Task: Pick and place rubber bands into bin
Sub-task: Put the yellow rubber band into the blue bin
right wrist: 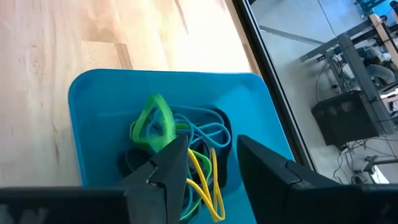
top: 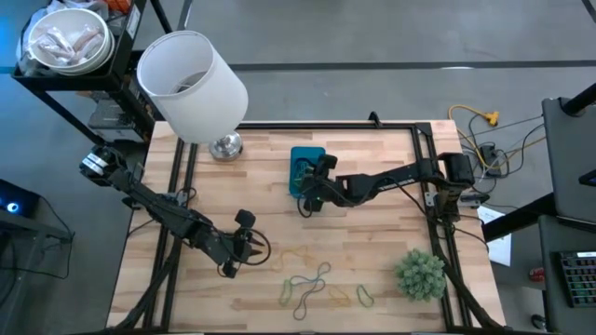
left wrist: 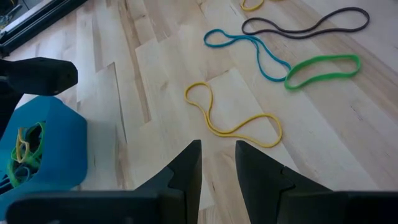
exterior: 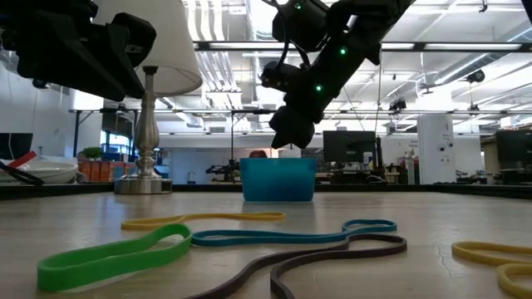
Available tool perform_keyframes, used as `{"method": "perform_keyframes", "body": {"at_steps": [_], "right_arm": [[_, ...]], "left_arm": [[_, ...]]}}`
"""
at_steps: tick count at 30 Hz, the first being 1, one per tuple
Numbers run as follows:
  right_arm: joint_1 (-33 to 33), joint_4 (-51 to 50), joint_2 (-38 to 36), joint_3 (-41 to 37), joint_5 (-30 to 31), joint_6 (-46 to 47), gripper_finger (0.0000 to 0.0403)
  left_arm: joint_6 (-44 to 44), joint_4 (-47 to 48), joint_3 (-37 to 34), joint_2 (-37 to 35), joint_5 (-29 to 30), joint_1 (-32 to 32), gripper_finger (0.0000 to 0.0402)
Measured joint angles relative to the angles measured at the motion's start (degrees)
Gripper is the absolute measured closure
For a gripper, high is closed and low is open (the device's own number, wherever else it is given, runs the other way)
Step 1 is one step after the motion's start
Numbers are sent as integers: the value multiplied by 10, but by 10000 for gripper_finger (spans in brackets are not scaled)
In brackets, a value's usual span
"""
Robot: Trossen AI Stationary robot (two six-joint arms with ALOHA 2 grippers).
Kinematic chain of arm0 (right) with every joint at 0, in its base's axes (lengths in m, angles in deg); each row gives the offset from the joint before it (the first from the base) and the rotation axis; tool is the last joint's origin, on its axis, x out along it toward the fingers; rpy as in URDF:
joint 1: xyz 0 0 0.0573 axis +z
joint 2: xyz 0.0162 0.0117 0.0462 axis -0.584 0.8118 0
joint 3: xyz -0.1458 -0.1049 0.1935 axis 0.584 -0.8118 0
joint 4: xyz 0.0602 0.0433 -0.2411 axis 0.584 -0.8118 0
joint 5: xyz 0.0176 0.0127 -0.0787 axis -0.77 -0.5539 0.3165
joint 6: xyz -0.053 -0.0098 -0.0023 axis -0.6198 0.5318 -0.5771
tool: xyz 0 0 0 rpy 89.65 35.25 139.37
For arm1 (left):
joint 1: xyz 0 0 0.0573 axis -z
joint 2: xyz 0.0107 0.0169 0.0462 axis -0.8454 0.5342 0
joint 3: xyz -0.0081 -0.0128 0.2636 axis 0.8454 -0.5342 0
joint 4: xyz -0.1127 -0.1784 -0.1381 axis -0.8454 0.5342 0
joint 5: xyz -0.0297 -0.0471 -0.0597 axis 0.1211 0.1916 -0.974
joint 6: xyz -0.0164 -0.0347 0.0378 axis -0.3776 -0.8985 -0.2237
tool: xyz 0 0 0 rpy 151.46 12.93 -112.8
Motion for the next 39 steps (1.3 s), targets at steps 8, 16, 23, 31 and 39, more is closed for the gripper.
{"method": "perform_keyframes", "body": {"at_steps": [8,16,23,31,39], "right_arm": [[1,-1,-2,1,0,-3,278],[55,-20,-36,21,0,-47,295],[140,-63,-85,21,3,-76,308],[220,-158,-147,20,31,1,324],[281,-222,-192,3,67,95,335]], "left_arm": [[0,-9,-1,0,0,0,320],[53,-96,-3,58,-45,-5,320],[11,-94,30,119,-69,-35,320],[-63,-86,97,203,-81,-75,320],[-116,-10,176,289,-85,-84,320]]}}
